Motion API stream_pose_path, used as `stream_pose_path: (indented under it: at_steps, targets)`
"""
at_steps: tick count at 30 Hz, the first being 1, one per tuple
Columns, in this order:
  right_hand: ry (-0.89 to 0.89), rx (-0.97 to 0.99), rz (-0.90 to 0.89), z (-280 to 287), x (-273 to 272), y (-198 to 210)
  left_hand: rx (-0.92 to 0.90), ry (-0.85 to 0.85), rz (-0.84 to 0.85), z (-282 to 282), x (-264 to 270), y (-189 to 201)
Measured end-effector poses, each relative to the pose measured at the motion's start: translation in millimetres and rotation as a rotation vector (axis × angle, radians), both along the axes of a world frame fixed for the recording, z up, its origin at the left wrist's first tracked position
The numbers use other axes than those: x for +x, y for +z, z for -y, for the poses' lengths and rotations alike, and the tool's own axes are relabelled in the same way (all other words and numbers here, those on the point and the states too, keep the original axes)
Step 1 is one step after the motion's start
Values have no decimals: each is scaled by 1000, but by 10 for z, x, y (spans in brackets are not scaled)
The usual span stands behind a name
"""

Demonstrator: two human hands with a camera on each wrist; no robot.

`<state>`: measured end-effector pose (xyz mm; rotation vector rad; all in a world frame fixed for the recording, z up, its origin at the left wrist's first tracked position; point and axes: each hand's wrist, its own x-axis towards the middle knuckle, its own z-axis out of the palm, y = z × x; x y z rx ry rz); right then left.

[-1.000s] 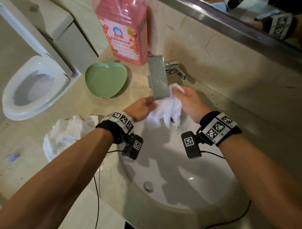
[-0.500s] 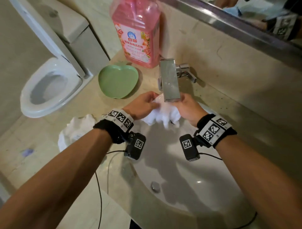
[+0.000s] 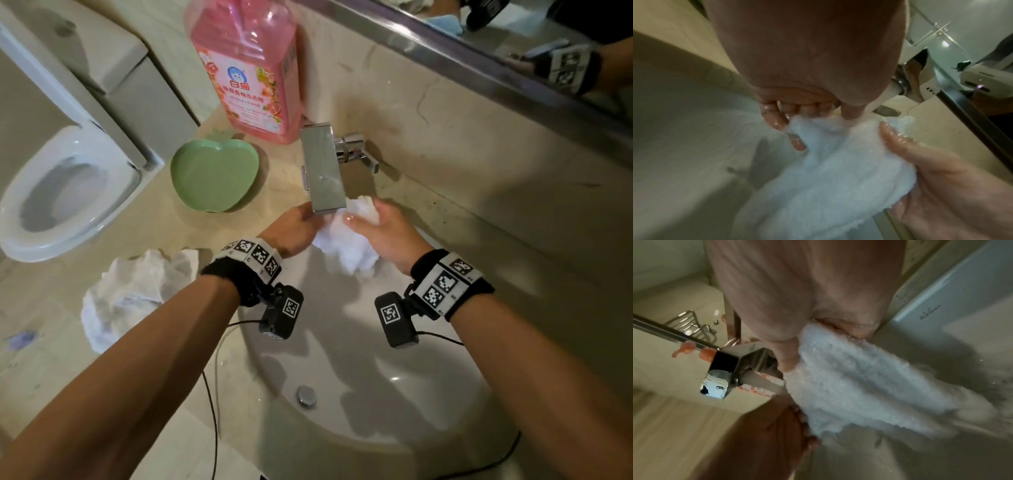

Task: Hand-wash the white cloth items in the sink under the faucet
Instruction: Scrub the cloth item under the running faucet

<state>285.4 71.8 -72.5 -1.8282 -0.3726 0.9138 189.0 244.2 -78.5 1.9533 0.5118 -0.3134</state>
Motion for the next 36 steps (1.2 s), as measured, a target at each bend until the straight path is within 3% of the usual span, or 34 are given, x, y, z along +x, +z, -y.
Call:
stream_pose_path:
  at_steps: [3,7,9,14,17,23,28,31,33,36]
  targets:
    - [-29,45,-53,-9,24,15,-46,37,-9,3,-79,-90]
    - [18,8,-38,-40,-11,40,-289,377,94,-48,-131,-20]
    - [46,-20,-2,-48,-47,69,-294,444,152,-114,-188,64]
    - [108,-91,85,20,-103,146,-115,285,197,-273,-396,299]
    - [128,-107,260,109,-148,230,-15,241,203,-306,-475,458]
    - [200,-151,352,124,-153,435,26,161,227,-307,-574,827]
    - [168,-229,345,221,-102,325,297,46,-2,-155,-533,479]
    - [15,-149,255,269,-98,253,292,33,-110,-1,-364,211]
    - [-59,-101,219,273,-77,247,259,12,-96,77,-203,122]
    - [-100,-75,147,266,-27,223,1,124,-20,146,-35,77]
